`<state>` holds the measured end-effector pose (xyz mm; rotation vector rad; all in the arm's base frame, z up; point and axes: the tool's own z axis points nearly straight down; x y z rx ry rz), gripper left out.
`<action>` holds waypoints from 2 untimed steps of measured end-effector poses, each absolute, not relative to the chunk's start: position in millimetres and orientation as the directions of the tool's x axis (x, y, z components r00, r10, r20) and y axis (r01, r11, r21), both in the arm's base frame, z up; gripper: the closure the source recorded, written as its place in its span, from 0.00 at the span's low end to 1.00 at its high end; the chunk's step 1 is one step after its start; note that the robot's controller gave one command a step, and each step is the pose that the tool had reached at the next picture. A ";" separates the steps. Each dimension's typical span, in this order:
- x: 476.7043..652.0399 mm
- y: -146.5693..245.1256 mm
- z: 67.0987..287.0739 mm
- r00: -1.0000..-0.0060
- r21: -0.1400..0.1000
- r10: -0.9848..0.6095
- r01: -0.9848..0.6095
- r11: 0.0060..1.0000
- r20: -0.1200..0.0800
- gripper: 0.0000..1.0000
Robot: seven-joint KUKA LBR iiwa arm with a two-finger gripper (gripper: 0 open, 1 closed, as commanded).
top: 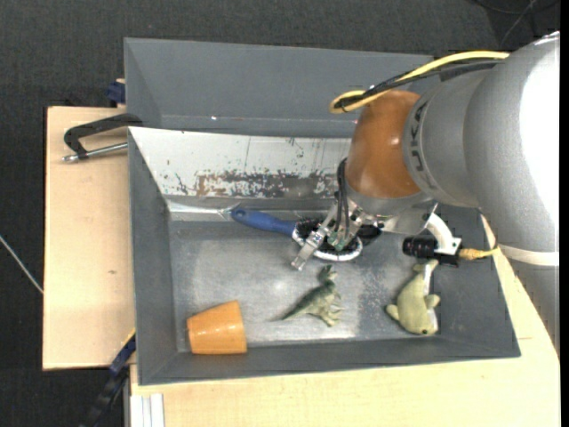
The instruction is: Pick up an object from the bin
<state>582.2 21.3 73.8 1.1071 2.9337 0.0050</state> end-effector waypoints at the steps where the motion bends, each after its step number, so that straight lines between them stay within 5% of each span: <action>1: 583.6 21.7 75.6 -0.752 0.003 0.659 0.659 0.752 -0.003 0.00; 2: 585.4 20.8 77.1 -0.752 0.006 0.660 0.660 0.752 -0.009 1.00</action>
Offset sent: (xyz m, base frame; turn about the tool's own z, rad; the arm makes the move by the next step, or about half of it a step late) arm 0.0000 0.0000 0.0000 0.0000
